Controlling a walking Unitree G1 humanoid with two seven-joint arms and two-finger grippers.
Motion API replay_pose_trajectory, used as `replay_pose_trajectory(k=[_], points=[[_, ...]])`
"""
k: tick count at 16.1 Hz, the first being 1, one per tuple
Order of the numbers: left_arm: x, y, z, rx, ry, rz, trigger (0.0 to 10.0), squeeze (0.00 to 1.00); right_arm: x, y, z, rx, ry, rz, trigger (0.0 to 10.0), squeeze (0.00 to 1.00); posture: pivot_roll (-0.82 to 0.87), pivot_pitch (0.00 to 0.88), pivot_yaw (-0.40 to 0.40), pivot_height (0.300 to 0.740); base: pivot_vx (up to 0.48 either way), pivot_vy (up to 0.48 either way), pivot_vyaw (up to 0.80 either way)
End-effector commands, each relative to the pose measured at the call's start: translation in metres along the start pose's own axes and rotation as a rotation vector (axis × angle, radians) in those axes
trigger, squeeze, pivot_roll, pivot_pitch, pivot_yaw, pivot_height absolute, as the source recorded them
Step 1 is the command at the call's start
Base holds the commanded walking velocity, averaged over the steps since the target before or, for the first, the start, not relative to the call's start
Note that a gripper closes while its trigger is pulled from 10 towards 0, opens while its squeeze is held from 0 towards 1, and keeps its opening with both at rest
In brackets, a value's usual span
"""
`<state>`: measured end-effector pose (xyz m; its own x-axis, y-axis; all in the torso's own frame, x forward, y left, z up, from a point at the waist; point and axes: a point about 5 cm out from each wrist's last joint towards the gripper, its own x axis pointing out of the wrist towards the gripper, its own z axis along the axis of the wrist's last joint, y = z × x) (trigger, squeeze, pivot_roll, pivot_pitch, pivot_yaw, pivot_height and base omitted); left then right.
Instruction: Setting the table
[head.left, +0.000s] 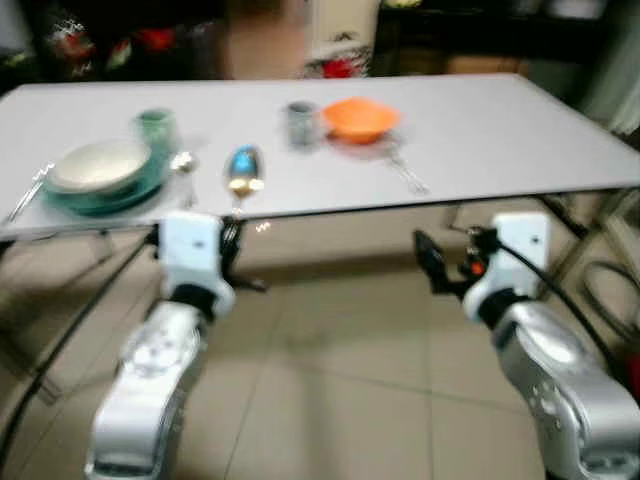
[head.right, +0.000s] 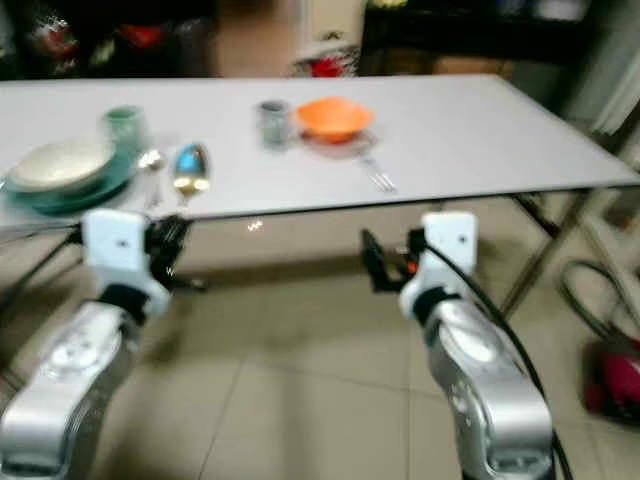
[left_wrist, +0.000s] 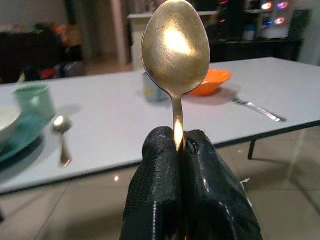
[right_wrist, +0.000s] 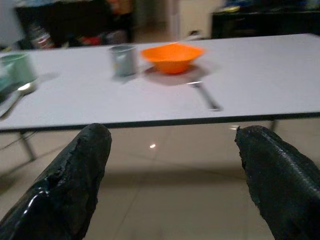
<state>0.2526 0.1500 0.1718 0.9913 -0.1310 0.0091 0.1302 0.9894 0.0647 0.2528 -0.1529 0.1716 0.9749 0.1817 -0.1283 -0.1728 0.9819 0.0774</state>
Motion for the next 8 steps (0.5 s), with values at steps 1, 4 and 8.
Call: replay_pose_trajectory(k=[1,4,8], points=[[0.0039,-0.0058,0.0027,-0.005,-0.012,-0.022,10.0,0.0,-0.0003,-0.0058,0.0002,0.002,0.009,-0.025,10.0,0.0,-0.11,0.0,0.0,0.74,0.326,0.0,-0.8],[0.0049,-0.0068,0.0006,-0.006,-0.002,-0.028,10.0,0.0,-0.0016,-0.005,-0.0005,-0.002,0.013,-0.024,10.0,0.0,-0.11,0.0,0.001,0.74,0.33,0.0,-0.76],[0.0083,-0.0053,-0.0017,-0.007,0.009,-0.018,10.0,0.0,-0.0021,-0.0013,0.0005,-0.013,0.007,0.004,10.0,0.0,-0.12,0.0,0.007,0.74,0.329,0.0,0.0]])
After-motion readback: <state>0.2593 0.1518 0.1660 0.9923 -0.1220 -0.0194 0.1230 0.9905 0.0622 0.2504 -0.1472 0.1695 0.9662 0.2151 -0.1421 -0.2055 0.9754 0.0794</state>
